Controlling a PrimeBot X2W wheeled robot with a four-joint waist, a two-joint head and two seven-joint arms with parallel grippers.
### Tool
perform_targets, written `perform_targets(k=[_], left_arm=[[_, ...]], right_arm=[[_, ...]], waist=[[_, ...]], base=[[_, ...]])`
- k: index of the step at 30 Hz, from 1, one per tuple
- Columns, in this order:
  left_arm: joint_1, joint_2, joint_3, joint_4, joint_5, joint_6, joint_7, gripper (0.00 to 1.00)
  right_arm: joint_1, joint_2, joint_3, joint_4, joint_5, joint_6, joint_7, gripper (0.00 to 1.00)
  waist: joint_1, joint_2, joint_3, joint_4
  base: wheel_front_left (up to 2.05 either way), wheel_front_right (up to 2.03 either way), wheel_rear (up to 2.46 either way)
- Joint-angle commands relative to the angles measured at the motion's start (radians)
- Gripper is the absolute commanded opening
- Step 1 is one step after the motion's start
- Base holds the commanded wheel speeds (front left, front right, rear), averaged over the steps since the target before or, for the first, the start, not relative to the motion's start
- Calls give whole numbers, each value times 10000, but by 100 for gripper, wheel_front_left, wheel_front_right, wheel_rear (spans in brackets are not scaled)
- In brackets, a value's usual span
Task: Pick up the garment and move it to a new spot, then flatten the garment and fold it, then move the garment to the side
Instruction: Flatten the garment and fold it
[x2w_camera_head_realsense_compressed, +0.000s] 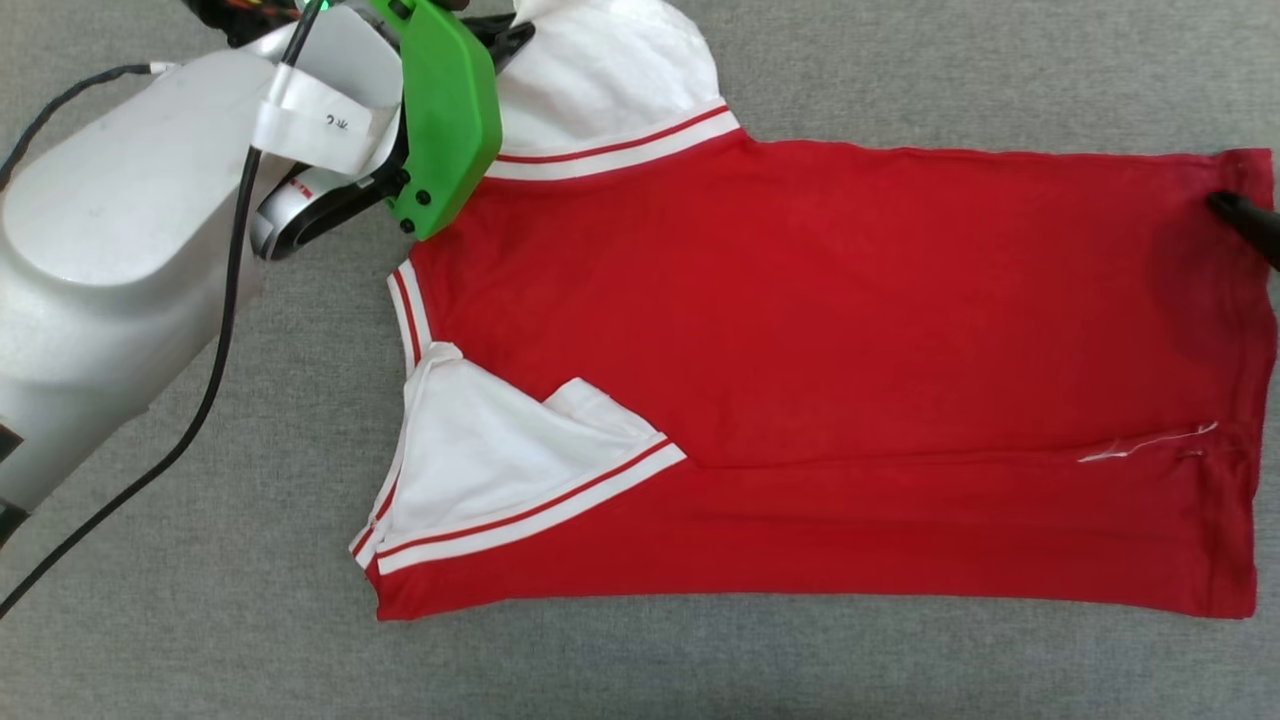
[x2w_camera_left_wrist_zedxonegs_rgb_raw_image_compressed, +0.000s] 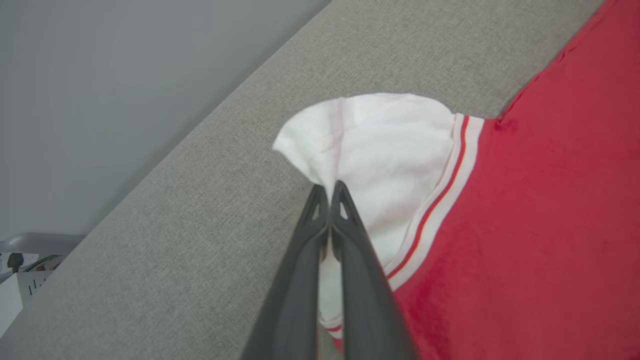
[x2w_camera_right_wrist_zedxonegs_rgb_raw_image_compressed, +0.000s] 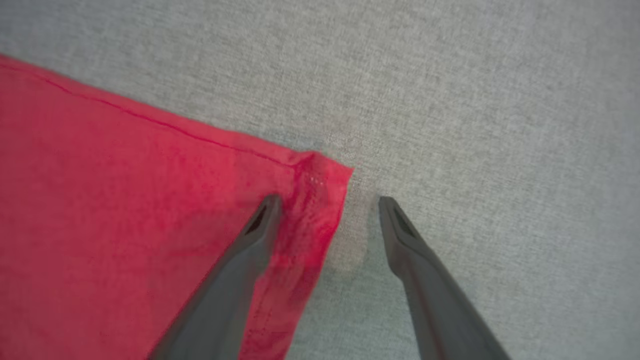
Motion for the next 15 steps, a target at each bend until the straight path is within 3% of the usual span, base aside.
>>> perform_targets(k=[1, 9, 10, 11, 15], left_arm=[[-188, -50, -12, -39, 190, -25, -67, 0], [-241, -59, -40, 20, 309, -25, -271, 0], [-217, -30, -44, 46, 315, -25, -288, 0], [-199, -6, -46, 73, 325, -25, -308, 0], [-28, 82, -54, 188, 332, -25, -401, 0]], right_arm=[[-179, 128, 114, 211, -99, -7, -154, 100], [190, 397, 1377, 973, 223, -7, -317, 100], [193, 388, 1469, 1037, 267, -7, -404, 42], [184, 380, 1508, 1097, 288, -7, -521, 0], [31, 371, 1315, 1462, 207, -7, -1534, 0]], waist=[[0, 0, 240, 160], [0, 0, 315, 167], [0, 0, 275, 138], [0, 0, 237, 114], [0, 0, -61, 5]], base=[[0, 0, 0], [0, 0, 0], [0, 0, 0], [0, 0, 0], [0, 0, 0]])
